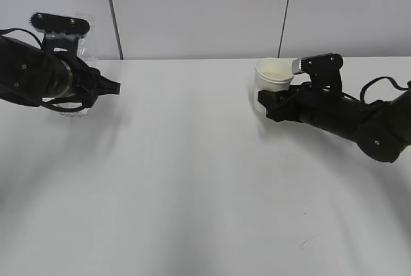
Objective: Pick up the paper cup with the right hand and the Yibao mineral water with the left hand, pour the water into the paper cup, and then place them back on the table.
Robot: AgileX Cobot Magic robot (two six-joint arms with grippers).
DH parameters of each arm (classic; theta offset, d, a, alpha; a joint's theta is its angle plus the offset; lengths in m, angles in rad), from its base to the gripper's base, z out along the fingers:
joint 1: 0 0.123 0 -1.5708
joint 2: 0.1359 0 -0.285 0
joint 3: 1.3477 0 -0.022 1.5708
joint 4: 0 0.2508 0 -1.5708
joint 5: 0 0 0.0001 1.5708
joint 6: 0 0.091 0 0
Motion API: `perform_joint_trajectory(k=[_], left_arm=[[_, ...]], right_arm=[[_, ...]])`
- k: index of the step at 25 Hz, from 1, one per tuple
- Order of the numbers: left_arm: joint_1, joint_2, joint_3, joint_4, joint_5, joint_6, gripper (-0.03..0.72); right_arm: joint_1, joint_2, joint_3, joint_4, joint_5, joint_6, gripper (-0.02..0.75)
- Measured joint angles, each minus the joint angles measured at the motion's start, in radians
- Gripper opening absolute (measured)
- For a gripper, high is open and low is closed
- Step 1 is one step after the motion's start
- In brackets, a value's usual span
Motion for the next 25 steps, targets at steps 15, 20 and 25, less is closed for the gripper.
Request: perform_joint_trajectory(k=[15, 20, 25], left_arm=[[0.000, 0.000, 0.000, 0.000, 0.000, 0.000, 0.312], [0.000, 0.000, 0.000, 0.000, 0.000, 0.000, 0.312], [0.000, 0.000, 0.000, 0.000, 0.000, 0.000, 0.312]], right_arm=[[-0.001, 0.068, 0.000, 0.103, -0.046, -0.040, 0.486], [-0.001, 0.083, 0.000, 0.105, -0.079, -0.041, 0.486], [-0.001, 0.083, 0.000, 0.106, -0.081, -0.043, 0.494]])
